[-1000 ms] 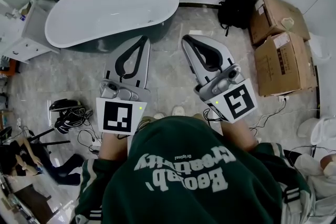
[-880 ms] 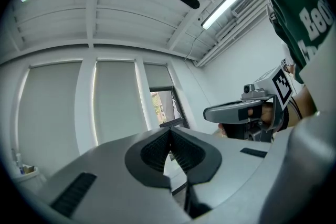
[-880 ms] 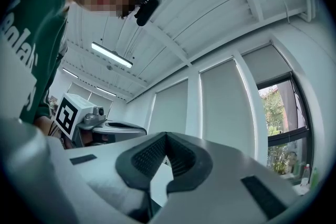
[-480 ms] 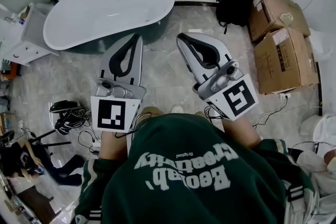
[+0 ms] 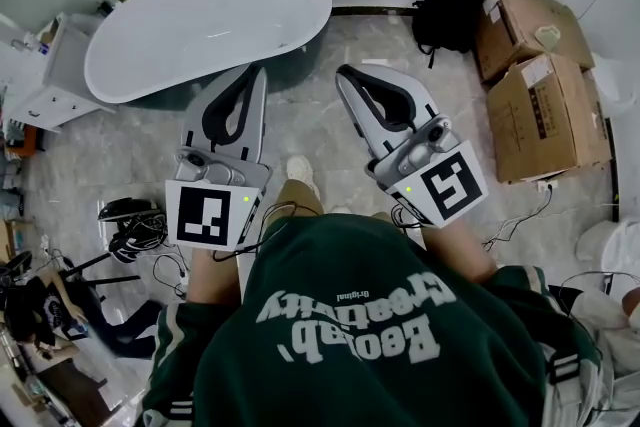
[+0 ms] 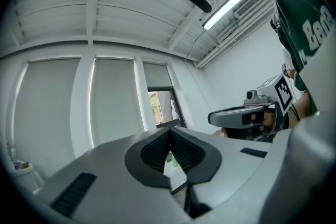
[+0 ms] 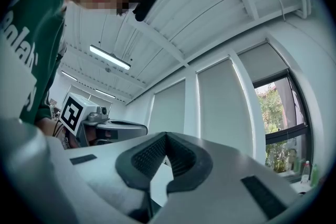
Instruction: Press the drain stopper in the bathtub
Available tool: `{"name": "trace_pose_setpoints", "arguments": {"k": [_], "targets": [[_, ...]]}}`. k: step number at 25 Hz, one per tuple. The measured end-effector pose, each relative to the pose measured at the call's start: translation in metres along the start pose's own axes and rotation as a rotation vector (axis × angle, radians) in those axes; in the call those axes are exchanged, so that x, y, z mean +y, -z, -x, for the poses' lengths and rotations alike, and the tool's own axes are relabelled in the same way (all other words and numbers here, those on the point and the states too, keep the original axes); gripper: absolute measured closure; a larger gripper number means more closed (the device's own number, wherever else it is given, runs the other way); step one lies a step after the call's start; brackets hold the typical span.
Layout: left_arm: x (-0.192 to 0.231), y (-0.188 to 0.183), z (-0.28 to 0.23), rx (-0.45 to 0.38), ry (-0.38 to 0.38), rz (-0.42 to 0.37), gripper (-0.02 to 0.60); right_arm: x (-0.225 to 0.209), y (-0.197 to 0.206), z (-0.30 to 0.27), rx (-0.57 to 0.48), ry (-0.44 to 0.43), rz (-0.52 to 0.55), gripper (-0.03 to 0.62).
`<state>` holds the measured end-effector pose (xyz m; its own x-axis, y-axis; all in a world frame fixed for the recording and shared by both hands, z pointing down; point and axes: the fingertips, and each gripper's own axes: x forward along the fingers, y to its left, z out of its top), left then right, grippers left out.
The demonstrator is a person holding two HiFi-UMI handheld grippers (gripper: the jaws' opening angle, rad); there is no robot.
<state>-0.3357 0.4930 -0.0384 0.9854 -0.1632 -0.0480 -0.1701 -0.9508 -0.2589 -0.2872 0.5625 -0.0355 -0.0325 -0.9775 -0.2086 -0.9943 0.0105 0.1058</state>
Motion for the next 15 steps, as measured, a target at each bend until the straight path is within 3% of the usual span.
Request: {"name": "trace_pose_setpoints", "arguments": {"k": [8, 12, 15], "targets": [[0.012, 0.016, -0.033, 0.024, 0.006, -0.033, 0.575, -0.022, 0.017, -0.017, -0.004, 0.019, 0.015, 0.580], [0.038, 0.020, -0.055, 0.009, -0.056, -0.035, 0.574, -0.044, 0.033, -0.038, 0.022, 0.050, 0.028, 0.580], [0.064, 0.028, -0.075, 0.001, -0.053, -0.023, 0.575, -0.060, 0.041, -0.060, 0.026, 0.068, 0.040, 0.580]]}}
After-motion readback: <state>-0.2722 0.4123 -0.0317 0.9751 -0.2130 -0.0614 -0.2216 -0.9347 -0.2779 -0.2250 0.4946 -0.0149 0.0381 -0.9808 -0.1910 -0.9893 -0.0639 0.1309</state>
